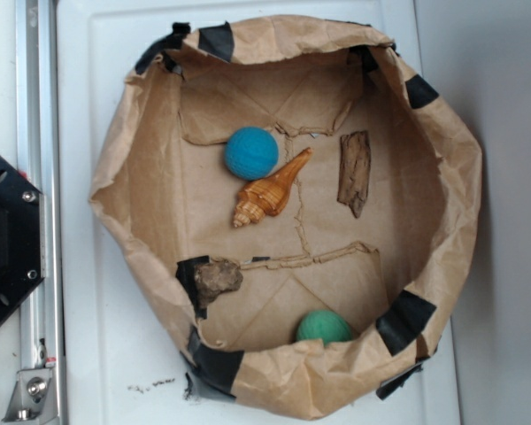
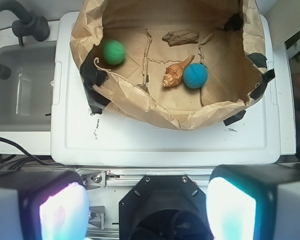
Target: Grab the green ball.
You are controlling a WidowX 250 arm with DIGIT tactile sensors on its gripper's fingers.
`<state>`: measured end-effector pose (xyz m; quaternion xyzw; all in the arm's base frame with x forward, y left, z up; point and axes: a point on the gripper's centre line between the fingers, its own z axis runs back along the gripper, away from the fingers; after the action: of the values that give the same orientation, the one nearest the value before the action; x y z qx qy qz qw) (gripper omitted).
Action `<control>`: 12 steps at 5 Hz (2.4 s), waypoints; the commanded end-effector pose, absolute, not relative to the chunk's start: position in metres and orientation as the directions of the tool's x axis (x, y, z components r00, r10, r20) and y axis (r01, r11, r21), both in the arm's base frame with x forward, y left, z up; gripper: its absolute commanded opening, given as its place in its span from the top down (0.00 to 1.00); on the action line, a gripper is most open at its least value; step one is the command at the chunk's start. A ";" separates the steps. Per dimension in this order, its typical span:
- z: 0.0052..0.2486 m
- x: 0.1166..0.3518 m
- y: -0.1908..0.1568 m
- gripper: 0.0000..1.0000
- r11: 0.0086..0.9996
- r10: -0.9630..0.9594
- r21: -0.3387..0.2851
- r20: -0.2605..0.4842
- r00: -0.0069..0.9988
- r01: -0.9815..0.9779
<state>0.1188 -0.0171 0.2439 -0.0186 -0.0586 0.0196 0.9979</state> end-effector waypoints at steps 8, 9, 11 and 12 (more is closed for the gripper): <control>0.255 0.104 -0.005 0.00 0.995 0.091 -0.048 0.130 0.987 -0.086; 0.233 0.146 0.008 0.00 0.991 0.030 -0.136 0.230 0.973 0.002; 0.228 0.233 0.031 0.00 0.992 0.011 -0.124 0.297 0.955 0.027; 0.225 0.247 0.020 0.00 0.959 -0.238 -0.076 0.316 0.919 0.274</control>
<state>0.2419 0.0223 0.2092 -0.0701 -0.1282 -0.1378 0.9796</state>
